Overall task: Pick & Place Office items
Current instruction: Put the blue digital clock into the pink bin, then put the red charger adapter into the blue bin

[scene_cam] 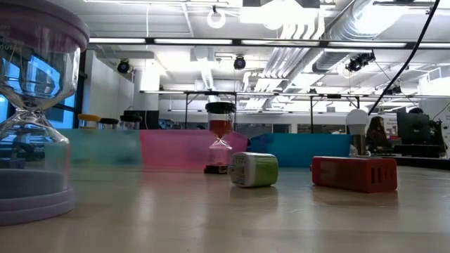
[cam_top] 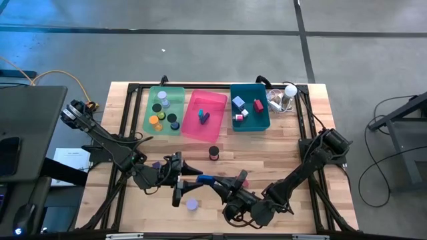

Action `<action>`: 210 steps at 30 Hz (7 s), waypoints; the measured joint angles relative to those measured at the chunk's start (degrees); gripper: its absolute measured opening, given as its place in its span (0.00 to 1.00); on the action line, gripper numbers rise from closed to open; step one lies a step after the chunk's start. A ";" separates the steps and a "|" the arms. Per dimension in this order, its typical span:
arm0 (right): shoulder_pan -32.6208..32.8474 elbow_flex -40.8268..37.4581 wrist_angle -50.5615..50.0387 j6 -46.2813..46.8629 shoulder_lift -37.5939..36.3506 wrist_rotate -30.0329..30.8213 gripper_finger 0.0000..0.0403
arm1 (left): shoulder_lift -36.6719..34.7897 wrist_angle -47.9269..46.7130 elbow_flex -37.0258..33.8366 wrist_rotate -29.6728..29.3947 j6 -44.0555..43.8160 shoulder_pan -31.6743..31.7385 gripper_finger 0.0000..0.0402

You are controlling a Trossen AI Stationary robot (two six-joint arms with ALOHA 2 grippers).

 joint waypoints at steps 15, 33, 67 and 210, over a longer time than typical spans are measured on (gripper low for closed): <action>0.02 0.00 -1.32 3.80 -0.09 -0.18 0.46 | 0.00 -0.26 -0.07 -0.08 -0.26 0.02 0.16; 1.38 0.00 -1.27 3.43 -0.09 17.28 0.51 | -0.23 -0.42 -0.04 -3.37 4.90 1.51 0.17; 0.83 0.02 -1.86 7.70 -0.09 13.09 0.44 | 6.92 -25.22 -0.02 25.03 0.32 56.43 0.17; 14.43 0.00 13.50 37.95 -0.42 14.10 0.69 | -10.78 -33.53 -0.07 -3.65 -2.25 -14.78 0.36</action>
